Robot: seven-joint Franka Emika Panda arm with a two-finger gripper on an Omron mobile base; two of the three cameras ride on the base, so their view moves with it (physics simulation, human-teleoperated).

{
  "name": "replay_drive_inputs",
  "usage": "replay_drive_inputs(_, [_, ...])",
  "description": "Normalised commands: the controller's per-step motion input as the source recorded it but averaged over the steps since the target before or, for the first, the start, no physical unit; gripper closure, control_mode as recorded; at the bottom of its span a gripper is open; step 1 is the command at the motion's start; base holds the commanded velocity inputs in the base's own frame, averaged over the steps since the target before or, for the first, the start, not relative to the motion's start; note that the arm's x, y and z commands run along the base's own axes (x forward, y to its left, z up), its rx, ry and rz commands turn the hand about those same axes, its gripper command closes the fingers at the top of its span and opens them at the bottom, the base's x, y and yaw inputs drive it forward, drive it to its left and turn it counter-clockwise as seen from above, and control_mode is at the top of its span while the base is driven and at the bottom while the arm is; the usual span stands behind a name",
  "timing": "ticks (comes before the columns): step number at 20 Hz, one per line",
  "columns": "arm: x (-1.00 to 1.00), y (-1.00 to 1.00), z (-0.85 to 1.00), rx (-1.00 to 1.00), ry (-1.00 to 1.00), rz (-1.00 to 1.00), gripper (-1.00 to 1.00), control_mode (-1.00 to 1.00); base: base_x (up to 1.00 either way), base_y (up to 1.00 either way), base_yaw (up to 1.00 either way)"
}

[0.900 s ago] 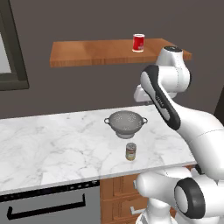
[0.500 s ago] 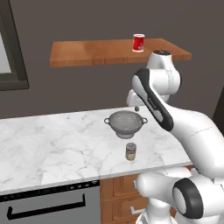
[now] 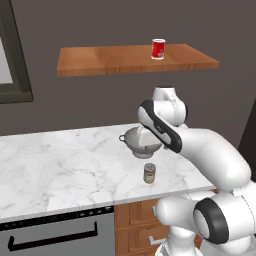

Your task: Restock the canned food cabinet by taking the new fresh canned food from the counter and placing it in the cabinet. Then, take the old canned food from the cabinet and place it on the counter.

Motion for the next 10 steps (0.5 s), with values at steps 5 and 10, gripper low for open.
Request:
replay_drive_inputs(5, [-0.09, 0.0, -1.0, 0.0, 0.11, 0.0, -1.0, -1.0, 0.0, 0.0, 0.0])
replay_drive_inputs(10, [-0.09, 0.0, -0.6, -0.01, -0.01, 0.0, -1.0, -1.0, 0.0, 0.0, 0.0])
